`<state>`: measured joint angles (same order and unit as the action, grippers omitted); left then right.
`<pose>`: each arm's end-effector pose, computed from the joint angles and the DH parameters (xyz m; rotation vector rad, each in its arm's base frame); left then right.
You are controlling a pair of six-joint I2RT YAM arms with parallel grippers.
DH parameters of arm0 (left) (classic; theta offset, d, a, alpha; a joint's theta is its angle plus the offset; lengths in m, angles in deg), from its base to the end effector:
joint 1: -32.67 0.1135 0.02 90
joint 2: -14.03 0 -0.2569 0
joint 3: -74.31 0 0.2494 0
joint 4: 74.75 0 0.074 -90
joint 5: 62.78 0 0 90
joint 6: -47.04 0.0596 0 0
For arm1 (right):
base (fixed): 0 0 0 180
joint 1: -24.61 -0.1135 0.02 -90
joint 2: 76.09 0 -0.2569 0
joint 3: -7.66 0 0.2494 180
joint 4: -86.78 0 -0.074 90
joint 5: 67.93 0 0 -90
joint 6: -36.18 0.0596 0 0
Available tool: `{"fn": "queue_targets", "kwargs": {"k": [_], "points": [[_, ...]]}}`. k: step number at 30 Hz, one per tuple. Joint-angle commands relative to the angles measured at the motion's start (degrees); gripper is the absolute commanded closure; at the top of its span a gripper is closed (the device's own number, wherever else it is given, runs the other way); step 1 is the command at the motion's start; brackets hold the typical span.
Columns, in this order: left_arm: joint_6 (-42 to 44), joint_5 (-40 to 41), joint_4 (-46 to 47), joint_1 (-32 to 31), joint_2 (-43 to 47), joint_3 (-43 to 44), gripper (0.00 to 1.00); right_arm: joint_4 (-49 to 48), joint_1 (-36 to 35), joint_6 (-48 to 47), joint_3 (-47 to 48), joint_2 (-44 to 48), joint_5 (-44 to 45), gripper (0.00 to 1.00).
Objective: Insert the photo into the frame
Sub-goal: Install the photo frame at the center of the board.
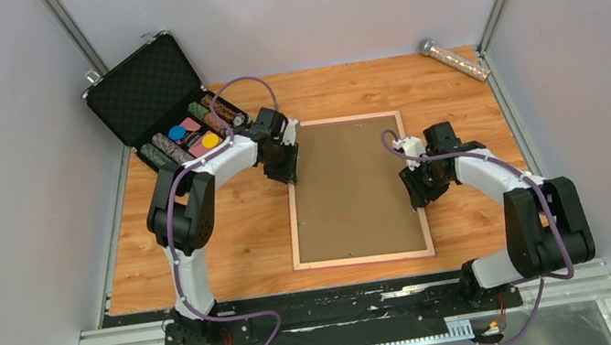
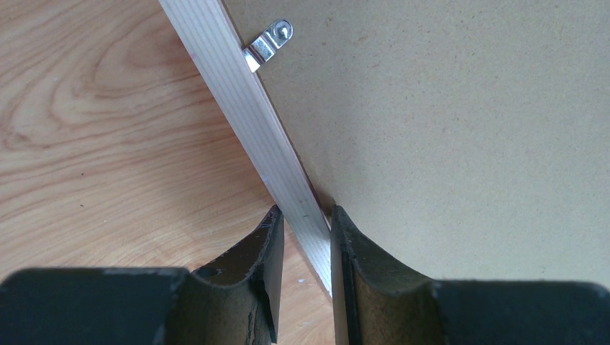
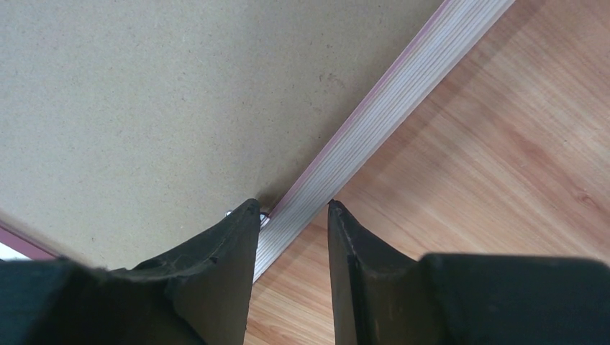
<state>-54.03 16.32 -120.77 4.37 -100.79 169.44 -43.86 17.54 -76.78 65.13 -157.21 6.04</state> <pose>0.3620 -0.2077 0.1418 0.4714 2.7316 -0.4499 0.2433 0.0468 0.1417 -0.7800 2.6814 0.3317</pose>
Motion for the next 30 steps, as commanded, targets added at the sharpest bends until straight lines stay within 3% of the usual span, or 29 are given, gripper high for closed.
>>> {"fn": "queue_targets", "kwargs": {"k": [1, 12, 23, 30], "points": [[1.8, 0.8, 0.4, 0.5, -2.6, -0.5, 1.00, 0.7, -0.4, -3.1, -0.6, 1.5, -1.7, 0.61], [1.8, 0.6, 0.4, 0.7, -2.9, -0.5, 1.00, 1.0, -2.0, -4.2, -0.7, 0.2, -0.3, 0.54], [1.8, 0.4, 0.3, 0.9, -3.0, -0.5, 1.00, 1.0, -2.2, -4.8, 0.1, -1.4, 0.3, 0.56], [1.8, 0.2, 0.2, 1.0, -3.1, -0.4, 1.00, 1.3, -2.0, 0.3, 1.7, -4.4, -1.4, 0.57]]}}
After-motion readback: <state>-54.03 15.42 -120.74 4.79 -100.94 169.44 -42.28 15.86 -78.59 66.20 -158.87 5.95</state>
